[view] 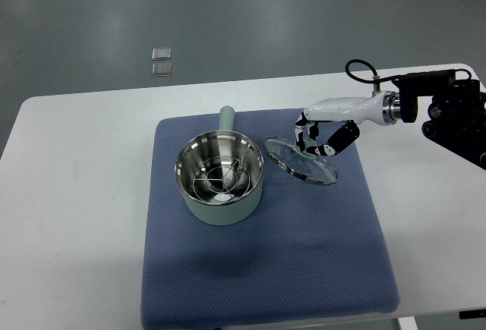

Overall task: Open lid and place right of pot
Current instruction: 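Carry the lid beside the pot and lower it onto the mat, then open the right hand fingers and withdraw from the lid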

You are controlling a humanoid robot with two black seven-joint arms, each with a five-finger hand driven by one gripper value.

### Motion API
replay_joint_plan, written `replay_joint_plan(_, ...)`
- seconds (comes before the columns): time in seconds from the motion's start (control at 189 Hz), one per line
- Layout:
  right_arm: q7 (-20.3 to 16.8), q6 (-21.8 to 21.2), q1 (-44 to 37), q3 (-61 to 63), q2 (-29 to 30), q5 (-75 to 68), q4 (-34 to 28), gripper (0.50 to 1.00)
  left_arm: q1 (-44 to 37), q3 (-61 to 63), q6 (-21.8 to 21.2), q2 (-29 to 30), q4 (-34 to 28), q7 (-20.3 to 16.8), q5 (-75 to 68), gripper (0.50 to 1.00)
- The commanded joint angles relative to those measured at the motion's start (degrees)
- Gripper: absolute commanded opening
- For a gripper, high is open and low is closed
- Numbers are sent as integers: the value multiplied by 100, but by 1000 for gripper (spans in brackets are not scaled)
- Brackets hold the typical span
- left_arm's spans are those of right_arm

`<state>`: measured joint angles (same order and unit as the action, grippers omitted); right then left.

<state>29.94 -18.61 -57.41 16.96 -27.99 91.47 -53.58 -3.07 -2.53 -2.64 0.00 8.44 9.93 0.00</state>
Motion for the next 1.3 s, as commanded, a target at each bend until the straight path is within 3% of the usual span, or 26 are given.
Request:
replay_joint_plan(0.0,3,6,-7,-9,-5,2,24,500,0,-2,0,0,0,0,0,1000)
replay_joint_plan(0.533,241,261,-139,-79,-5,450,15,500,0,-2,0,0,0,0,0,1000)
replay_joint_plan(0.697,250,955,-157,-993,-5,626,24,500,0,6,0,0,0,0,0,1000)
replay_joint_plan(0.802,250,1035,-157,-1055,-5,617,24,500,0,-2,0,0,0,0,0,1000)
replay_joint_plan(0.808,241,1026,-157,-1046,-5,608,32,577,0,-2,0,0,0,0,0,1000)
replay_joint_plan(0.823,241,1026,-157,-1037,-5,600,32,619,0,-2,0,0,0,0,0,1000)
replay_joint_plan(0.829,241,1026,-157,-1020,-5,591,32,666,0,-2,0,0,0,0,0,1000)
replay_joint_plan(0.834,241,1026,-157,-1020,-5,591,32,666,0,-2,0,0,0,0,0,1000)
replay_joint_plan(0.839,241,1026,-157,-1011,-5,582,32,725,0,-2,0,0,0,0,0,1000)
replay_joint_plan(0.845,241,1026,-157,-1011,-5,582,32,725,0,-2,0,0,0,0,0,1000)
replay_joint_plan(0.85,241,1026,-157,-1002,-14,573,32,780,0,-2,0,0,0,0,0,1000)
replay_joint_plan(0.855,241,1026,-157,-1002,-14,573,32,780,0,-2,0,0,0,0,0,1000)
replay_joint_plan(0.86,241,1026,-157,-993,-14,565,32,827,0,-2,0,0,0,0,0,1000)
replay_joint_plan(0.866,241,1026,-157,-993,-14,564,32,827,0,-2,0,0,0,0,0,1000)
replay_joint_plan(0.871,249,1026,-157,-984,-14,547,32,866,0,-2,0,0,0,0,0,1000)
replay_joint_plan(0.892,241,1017,-157,-976,-14,521,32,915,0,-2,0,0,0,0,0,1000)
replay_joint_plan(1.198,241,929,-262,-888,-14,-218,32,936,0,7,0,0,0,0,0,1000)
replay_joint_plan(1.293,188,613,-271,-650,-14,-921,32,936,0,-2,0,0,0,0,0,1000)
